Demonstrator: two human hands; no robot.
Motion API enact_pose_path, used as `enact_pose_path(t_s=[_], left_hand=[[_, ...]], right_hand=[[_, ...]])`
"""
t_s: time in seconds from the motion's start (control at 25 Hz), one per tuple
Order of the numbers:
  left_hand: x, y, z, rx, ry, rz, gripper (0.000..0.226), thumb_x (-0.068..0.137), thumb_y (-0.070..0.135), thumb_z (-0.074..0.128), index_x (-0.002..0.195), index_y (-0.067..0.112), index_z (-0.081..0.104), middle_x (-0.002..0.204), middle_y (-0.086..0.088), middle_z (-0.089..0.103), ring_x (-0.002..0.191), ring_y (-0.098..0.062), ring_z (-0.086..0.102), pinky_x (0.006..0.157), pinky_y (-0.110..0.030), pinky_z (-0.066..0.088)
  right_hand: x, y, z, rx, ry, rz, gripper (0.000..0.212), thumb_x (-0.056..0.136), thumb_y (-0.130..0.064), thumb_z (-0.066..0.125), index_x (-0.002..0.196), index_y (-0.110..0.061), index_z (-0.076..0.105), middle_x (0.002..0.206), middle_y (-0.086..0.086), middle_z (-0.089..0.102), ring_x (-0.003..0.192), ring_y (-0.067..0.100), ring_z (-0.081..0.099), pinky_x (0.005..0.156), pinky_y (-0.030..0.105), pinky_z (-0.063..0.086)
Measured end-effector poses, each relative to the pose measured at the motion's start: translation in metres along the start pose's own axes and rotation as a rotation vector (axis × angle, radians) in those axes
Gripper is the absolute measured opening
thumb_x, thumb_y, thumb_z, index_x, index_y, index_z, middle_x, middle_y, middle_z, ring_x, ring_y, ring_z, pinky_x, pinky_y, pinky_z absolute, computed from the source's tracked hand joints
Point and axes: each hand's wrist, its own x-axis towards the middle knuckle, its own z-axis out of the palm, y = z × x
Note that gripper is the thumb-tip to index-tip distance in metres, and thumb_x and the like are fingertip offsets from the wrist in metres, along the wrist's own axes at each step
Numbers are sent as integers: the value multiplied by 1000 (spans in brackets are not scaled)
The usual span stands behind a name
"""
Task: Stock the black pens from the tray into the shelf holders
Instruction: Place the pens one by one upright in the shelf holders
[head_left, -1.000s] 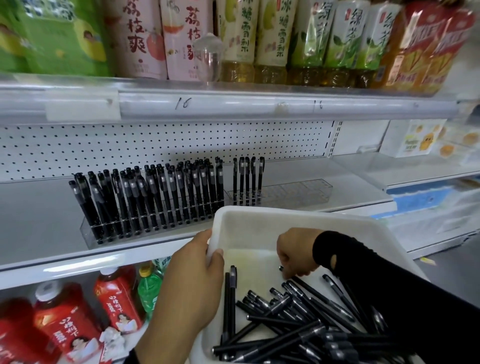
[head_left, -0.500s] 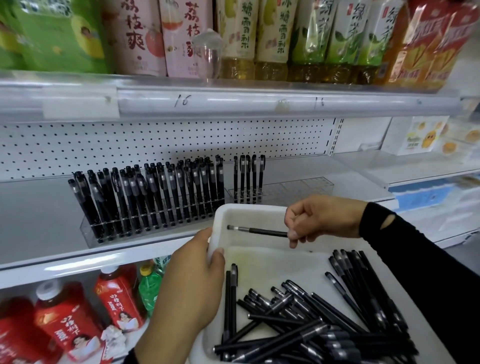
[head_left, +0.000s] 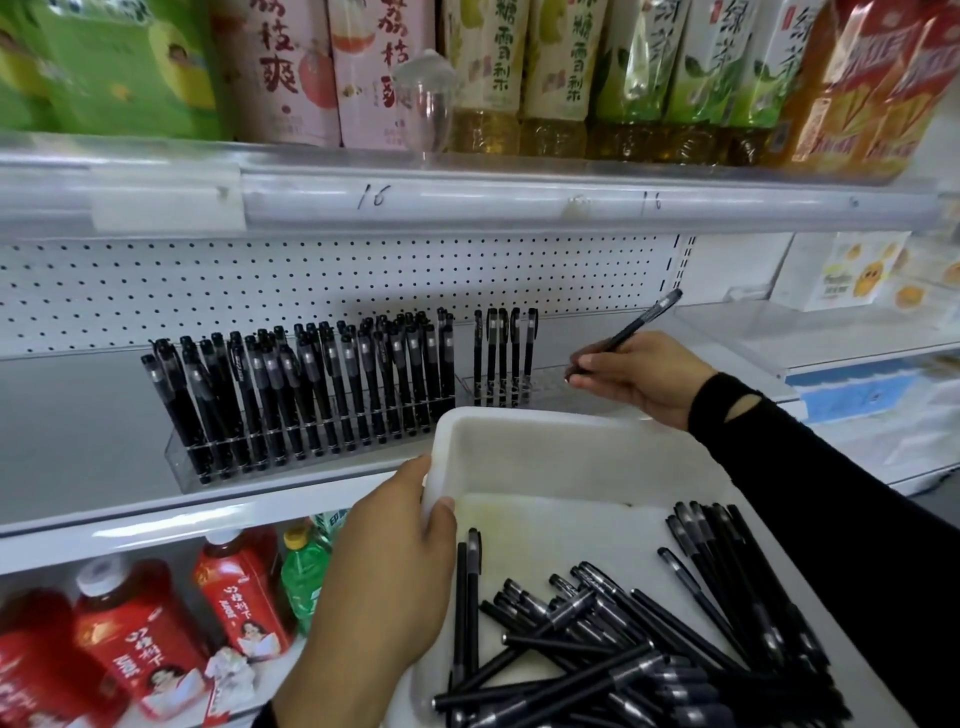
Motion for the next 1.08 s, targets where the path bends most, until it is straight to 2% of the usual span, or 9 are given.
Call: enact_pose_path(t_s=[0.16,0.28,0.44,0.52,0.6,0.72,0.84,1.0,1.08], left_hand=[[2,-1,2,-5,1,17,32,101,28,47,130,42,52,99,24,63,87,8,57,70,-19,45],[3,-3,2,-8,-1,17,31,100,28,48,128,42,53,99,23,63,87,8,56,69,-13,44],[6,-5,1,-11,-3,16,30,100,27,47,125,43,53,96,24,62,87,8,56,70,-6,41],[6,-5,2,-12,-4,15,31,100,28,48,127,43,53,98,25,62,88,8,56,70,-10,42],[6,-5,2,-19,-3,17,31,100,28,48,127,42,54,99,24,63,89,6,58,73,-16,47],[5,-3,3,-19,-6,20,30,100,28,48,126,41,54,101,23,64,92,4,59,79,-24,50],[4,-4,3,-29,1,19,31,100,28,48,127,42,54,97,26,61,88,8,56,74,-18,47],[2,-3,4,-22,-21,23,31,100,28,47,127,43,53,99,25,64,87,9,57,72,-12,46],[0,0,4,-8,-30,35,32,101,28,47,127,45,52,98,25,64,85,10,57,72,-10,46]], right_hand=[[48,-2,16,-268,237,-28,7,88,2,69,94,0,66,107,21,69,91,31,72,82,35,61],[72,2,28,-609,344,-84,12,87,-5,72,95,-10,64,97,12,73,85,25,74,82,39,61],[80,10,39,-922,296,-140,13,86,-11,70,99,-9,68,87,4,74,79,18,72,76,29,59],[80,10,43,-1079,263,-163,12,87,-14,68,98,-9,71,90,5,73,83,21,70,71,25,55],[80,7,45,-1177,252,-183,13,90,-20,66,94,-8,72,90,7,73,86,24,70,75,26,52],[80,5,45,-1116,276,-197,14,91,-25,67,94,-11,71,79,2,71,78,21,72,85,32,56],[76,4,39,-989,271,-200,11,90,-23,70,97,-15,72,75,-1,71,73,19,74,85,35,59],[68,2,36,-781,219,-144,29,90,-13,70,118,-13,65,97,5,74,80,21,70,73,34,60],[67,0,41,-779,140,-122,42,92,-8,64,133,-15,57,113,7,71,92,24,68,76,36,58]])
